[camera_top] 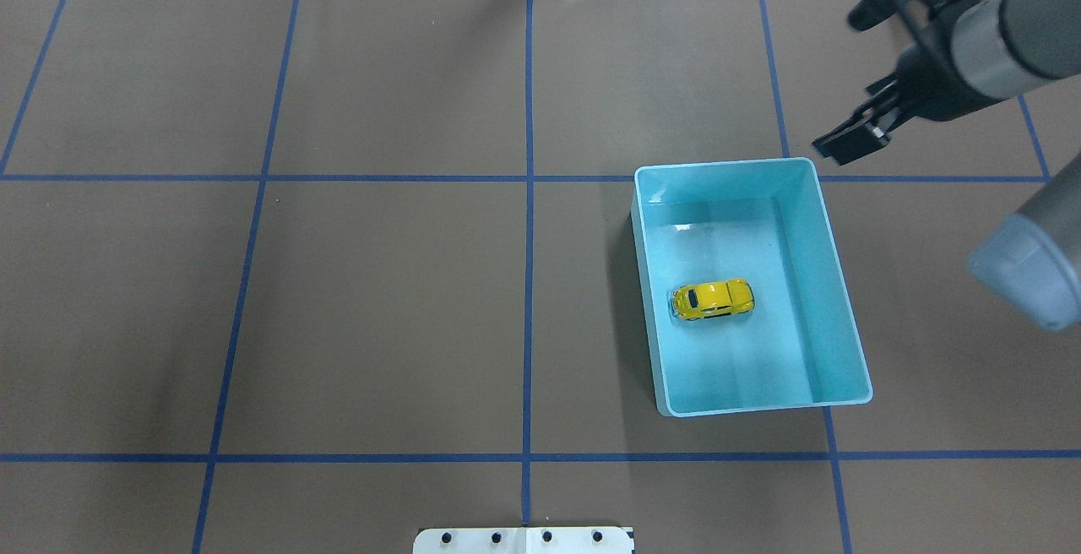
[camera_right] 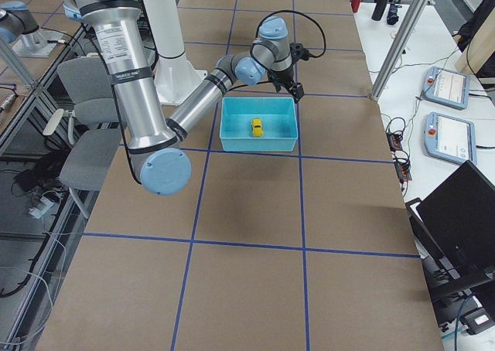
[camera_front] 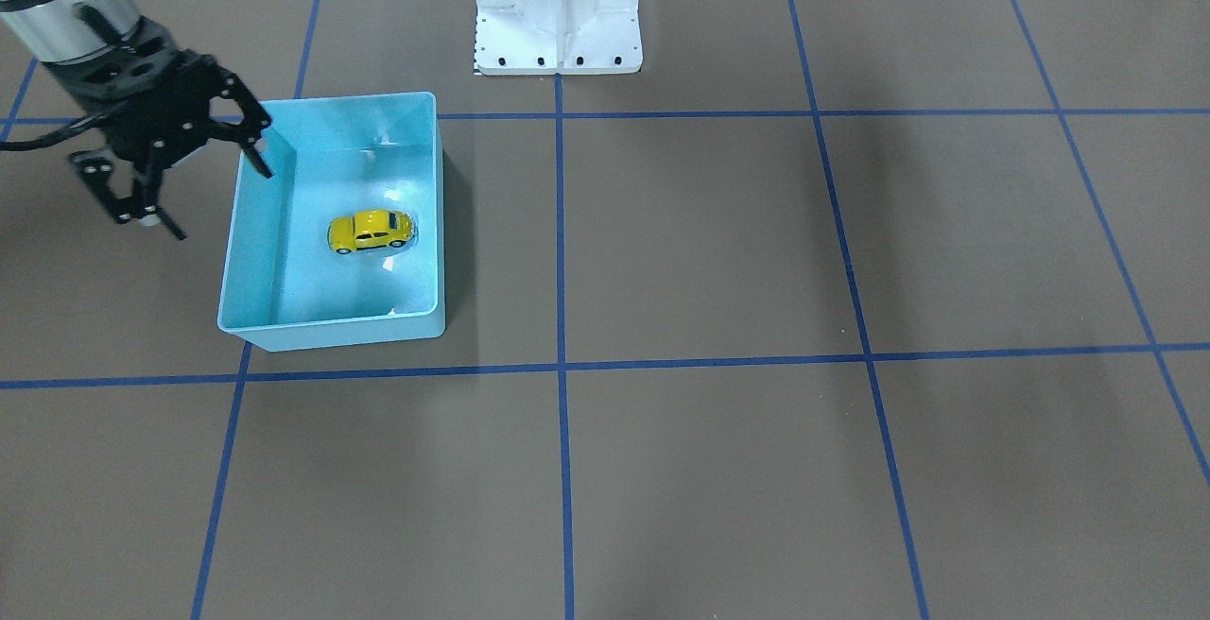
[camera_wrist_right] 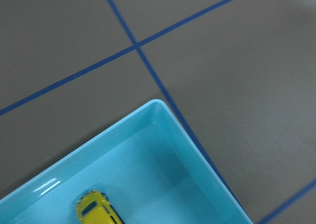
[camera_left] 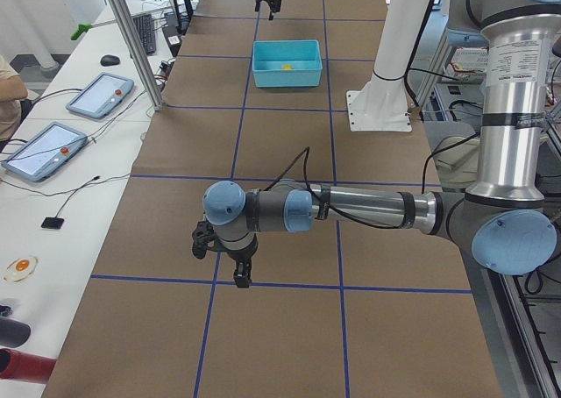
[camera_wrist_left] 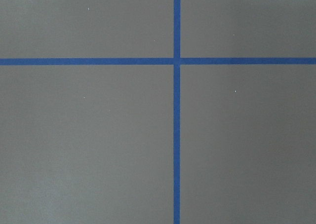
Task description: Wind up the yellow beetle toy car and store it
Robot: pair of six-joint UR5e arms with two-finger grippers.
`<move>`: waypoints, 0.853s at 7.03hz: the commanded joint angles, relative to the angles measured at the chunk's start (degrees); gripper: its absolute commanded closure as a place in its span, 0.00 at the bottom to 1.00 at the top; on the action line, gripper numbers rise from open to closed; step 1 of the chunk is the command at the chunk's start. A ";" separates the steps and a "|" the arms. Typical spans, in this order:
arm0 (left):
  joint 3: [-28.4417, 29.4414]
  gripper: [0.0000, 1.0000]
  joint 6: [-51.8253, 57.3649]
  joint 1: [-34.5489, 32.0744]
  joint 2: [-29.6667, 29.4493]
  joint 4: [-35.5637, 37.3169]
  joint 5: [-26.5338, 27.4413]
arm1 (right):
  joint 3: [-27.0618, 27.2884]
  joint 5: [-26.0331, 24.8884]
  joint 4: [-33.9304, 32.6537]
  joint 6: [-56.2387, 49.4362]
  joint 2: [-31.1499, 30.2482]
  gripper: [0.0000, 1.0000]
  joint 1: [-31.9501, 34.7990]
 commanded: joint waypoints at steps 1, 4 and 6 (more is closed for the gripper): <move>0.00 0.00 0.00 -0.04 0.04 0.00 0.06 | -7.00 3.00 -4.77 2.05 -4.24 0.00 13.99; 0.00 0.00 -0.09 -0.04 0.22 0.09 0.06 | -26.07 11.71 -3.11 -6.97 -6.73 0.00 26.07; -0.09 0.00 0.00 -0.04 0.22 0.09 0.06 | -26.92 11.55 3.27 -7.97 -11.45 0.00 26.36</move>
